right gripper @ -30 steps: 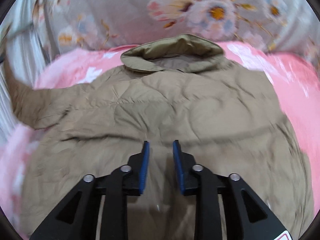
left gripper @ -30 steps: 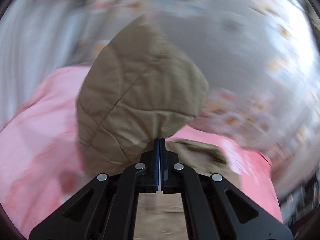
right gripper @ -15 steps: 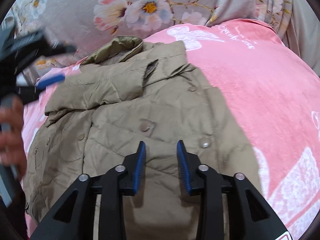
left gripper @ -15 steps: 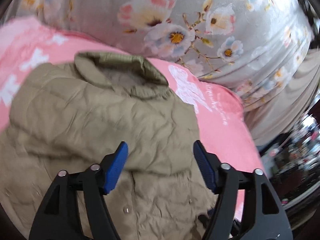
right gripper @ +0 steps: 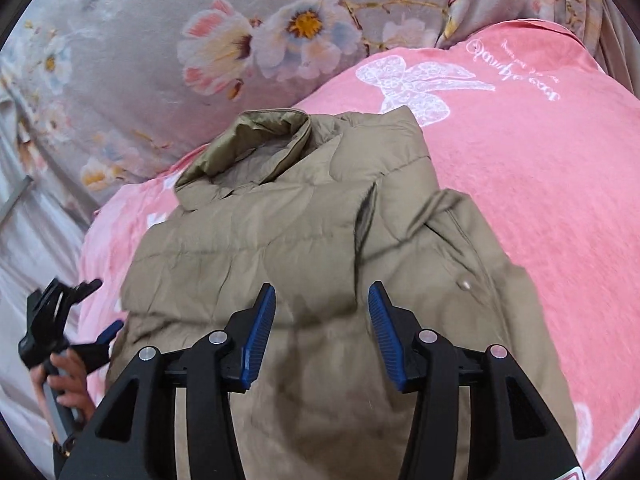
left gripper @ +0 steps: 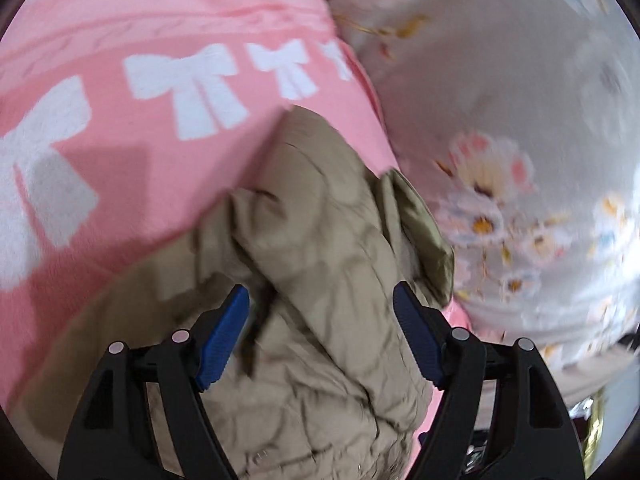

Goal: Fold large clothes

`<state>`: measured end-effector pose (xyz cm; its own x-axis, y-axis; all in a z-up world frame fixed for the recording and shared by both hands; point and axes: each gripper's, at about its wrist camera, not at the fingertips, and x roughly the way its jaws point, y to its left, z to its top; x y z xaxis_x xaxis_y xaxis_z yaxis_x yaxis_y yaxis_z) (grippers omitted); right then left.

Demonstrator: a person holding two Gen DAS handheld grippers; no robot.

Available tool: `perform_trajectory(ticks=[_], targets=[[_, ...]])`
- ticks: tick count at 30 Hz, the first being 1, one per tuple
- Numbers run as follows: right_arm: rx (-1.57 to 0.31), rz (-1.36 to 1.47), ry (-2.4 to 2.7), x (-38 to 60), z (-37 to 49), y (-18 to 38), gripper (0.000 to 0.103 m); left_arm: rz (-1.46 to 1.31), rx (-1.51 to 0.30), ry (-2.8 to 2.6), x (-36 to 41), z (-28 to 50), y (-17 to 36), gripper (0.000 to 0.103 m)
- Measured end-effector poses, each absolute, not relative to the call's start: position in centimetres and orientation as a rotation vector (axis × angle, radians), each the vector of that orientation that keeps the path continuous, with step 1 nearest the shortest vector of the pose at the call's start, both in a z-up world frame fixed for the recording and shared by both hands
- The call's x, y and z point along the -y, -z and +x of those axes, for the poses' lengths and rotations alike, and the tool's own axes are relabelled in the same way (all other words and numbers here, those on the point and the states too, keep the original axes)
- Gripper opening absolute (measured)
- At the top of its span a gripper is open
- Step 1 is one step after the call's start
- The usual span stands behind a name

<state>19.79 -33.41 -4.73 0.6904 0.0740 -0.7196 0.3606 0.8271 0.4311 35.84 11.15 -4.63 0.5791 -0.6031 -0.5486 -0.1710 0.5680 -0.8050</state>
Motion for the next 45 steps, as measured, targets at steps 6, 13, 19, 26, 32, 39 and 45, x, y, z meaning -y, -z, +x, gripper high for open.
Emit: perform_trajectory(ticks=[6,13,19,26,32,39,45], targets=[[-0.845,0.525,0.186,31.9,22.7,5.4,0.01,-1.021,-0.938,0.257,-12.0,37.0,6.4,0.067],[-0.653,0.391,0.152,33.8,22.3,-4.0,0.004,-0.99,-0.965,0.251,-10.8,38.5,6.1,0.062],[-0.695,0.35,0.154,35.9,23.1,-4.1,0.004,-0.878,-1.007,0.212,-9.2,39.1,6.7,0.037],[-0.809,0.364,0.149,35.7,23.9,1.2,0.003,-0.715,-0.963,0.1,-9.1,39.0,6.4,0.001],[-0.907,0.351,0.172,34.7,24.4,7.7,0.003,-0.561,-0.936,0.034,-8.8,38.3,6.6,0.001],[-0.934,0.199,0.234,32.3,25.1,8.9,0.005,-0.413,-0.927,-0.002,-7.3,38.1,6.8,0.001],[-0.863,0.247,0.311,33.3,20.9,5.1,0.023,-0.166,-0.872,0.035,-5.6,34.6,2.7,0.003]])
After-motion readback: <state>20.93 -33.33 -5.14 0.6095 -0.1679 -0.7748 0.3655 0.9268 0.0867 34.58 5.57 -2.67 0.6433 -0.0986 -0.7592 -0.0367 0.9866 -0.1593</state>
